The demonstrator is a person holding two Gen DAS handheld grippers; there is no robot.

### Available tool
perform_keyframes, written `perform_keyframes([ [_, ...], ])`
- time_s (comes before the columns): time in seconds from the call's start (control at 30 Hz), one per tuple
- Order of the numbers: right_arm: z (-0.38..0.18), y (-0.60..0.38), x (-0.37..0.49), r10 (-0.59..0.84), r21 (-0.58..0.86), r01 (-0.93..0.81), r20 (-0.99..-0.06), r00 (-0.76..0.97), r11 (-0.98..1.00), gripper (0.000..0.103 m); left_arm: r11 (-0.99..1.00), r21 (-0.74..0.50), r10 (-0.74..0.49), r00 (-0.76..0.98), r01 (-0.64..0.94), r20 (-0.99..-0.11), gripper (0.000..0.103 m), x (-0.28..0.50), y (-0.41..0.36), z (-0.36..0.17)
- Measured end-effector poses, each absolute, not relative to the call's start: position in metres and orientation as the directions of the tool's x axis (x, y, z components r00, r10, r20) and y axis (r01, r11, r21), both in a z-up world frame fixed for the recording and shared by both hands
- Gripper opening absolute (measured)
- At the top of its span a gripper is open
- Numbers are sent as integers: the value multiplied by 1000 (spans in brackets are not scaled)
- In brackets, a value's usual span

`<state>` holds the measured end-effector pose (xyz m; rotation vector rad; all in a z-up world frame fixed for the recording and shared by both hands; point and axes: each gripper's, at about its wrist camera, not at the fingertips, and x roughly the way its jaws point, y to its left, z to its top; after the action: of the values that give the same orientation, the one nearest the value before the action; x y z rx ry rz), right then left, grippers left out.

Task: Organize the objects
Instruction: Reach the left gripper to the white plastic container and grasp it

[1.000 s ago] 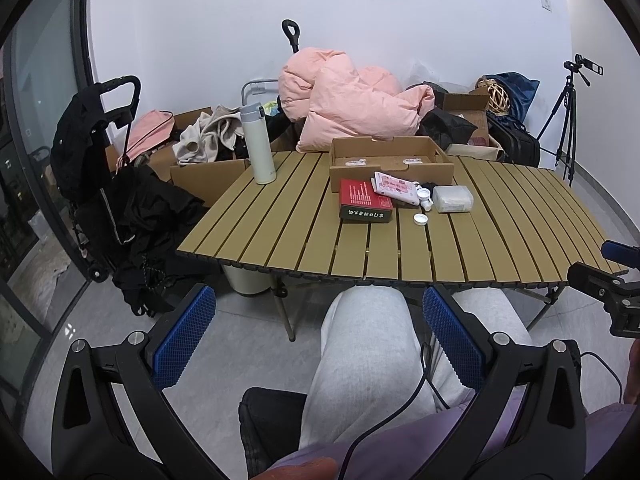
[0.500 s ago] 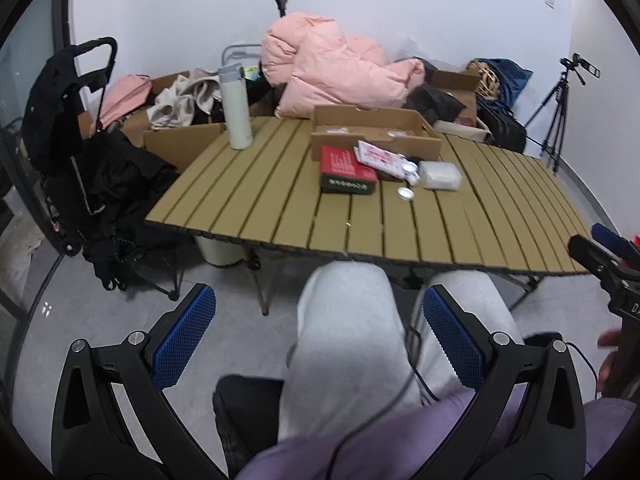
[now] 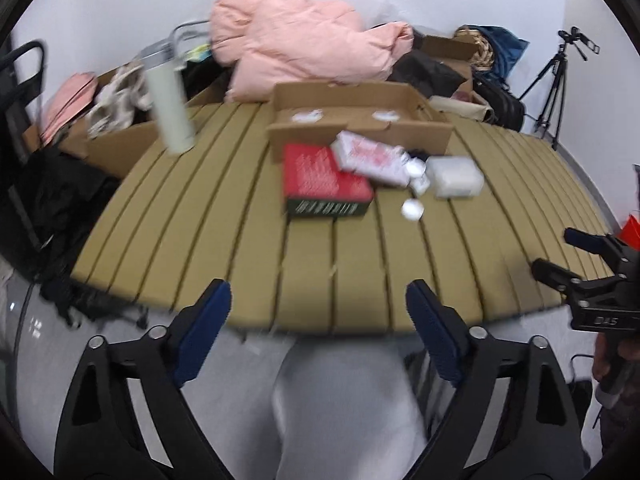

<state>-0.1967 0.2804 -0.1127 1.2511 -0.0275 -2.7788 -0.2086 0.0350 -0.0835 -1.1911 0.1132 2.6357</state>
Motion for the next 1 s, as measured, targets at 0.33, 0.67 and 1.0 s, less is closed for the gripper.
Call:
perform_keyframes([
  [0.33, -141, 345, -320, -150, 197, -8, -771, -618, -980, 71, -872, -265, 448, -454, -412, -770, 39, -329, 159, -127],
  [0.67, -176, 381, -382, -341, 428, -17, -745, -574, -904, 43, -824, -438, 553, -340, -359, -760, 21, -399, 198, -171],
  [1.0, -146, 374, -363, -305, 408, -22, -717, -627, -913, 40, -834, -377, 537, -436, -403, -722, 18, -367, 195, -128],
])
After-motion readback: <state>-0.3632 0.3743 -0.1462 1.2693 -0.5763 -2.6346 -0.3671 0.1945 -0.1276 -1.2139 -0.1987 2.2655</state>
